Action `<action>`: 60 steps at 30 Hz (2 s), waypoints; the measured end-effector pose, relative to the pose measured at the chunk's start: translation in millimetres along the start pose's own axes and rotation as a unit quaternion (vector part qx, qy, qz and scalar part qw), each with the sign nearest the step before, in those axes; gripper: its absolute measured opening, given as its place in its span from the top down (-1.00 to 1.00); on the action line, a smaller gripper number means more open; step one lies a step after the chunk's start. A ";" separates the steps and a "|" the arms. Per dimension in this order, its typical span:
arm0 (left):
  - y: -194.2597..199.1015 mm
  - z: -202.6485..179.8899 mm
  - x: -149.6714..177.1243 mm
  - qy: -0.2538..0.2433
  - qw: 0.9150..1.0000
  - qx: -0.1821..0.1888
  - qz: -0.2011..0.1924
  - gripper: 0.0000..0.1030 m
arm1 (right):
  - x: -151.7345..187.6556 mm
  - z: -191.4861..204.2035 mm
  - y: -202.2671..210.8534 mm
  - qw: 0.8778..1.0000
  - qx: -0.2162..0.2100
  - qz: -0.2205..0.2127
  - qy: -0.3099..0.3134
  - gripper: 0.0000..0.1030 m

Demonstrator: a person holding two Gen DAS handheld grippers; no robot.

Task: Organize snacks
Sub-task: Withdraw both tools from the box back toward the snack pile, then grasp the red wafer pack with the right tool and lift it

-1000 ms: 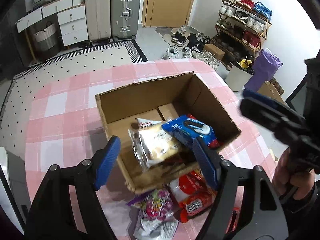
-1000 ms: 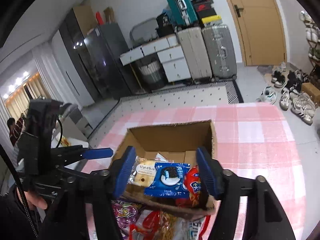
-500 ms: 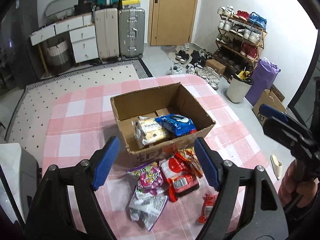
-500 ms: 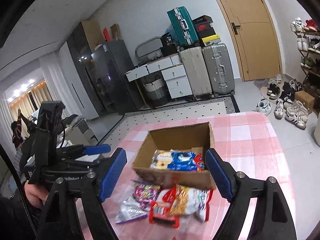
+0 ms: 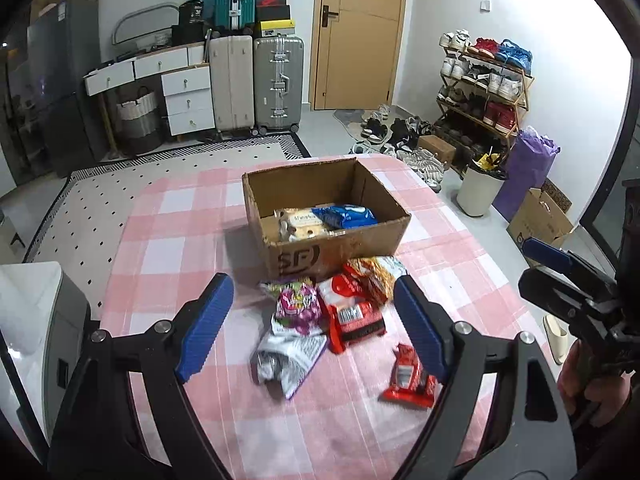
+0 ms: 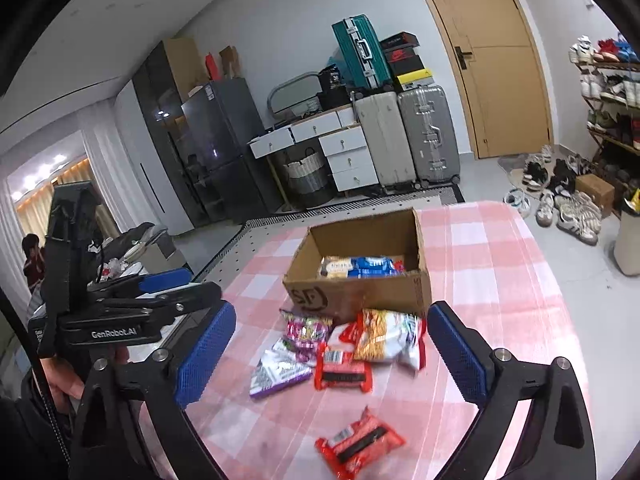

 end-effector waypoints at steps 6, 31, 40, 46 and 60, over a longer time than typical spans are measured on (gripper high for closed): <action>29.2 -3.5 23.3 0.016 1.000 0.009 -0.021 -0.67 | 22.4 8.9 19.5 1.000 0.008 0.005 0.006 -0.93; 17.6 9.3 110.2 0.058 0.998 0.016 -0.008 -0.98 | 121.4 2.1 -33.9 0.990 0.028 0.133 -0.027 -0.94; -18.2 18.0 134.3 0.066 0.997 0.027 0.018 -0.98 | 140.6 -21.0 -74.9 0.984 0.035 0.163 -0.062 -0.94; -45.2 27.9 144.1 0.073 0.996 0.029 0.040 -0.98 | 141.4 -22.5 -100.9 0.981 0.049 0.178 -0.056 -0.94; -81.3 40.9 154.1 0.094 0.993 0.022 0.074 -0.98 | 153.2 -4.9 -121.3 0.971 0.119 0.196 0.069 -0.11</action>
Point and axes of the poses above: each gripper's, at about its wrist camera, not at the fingertips, and y roughly against the way its jaws point, z to its left, x to its underside, the point moved 4 cm from there along -y, roughly the way its jaws point, and after that the axes turned 3 degrees about -x, right-handed, at the moved point
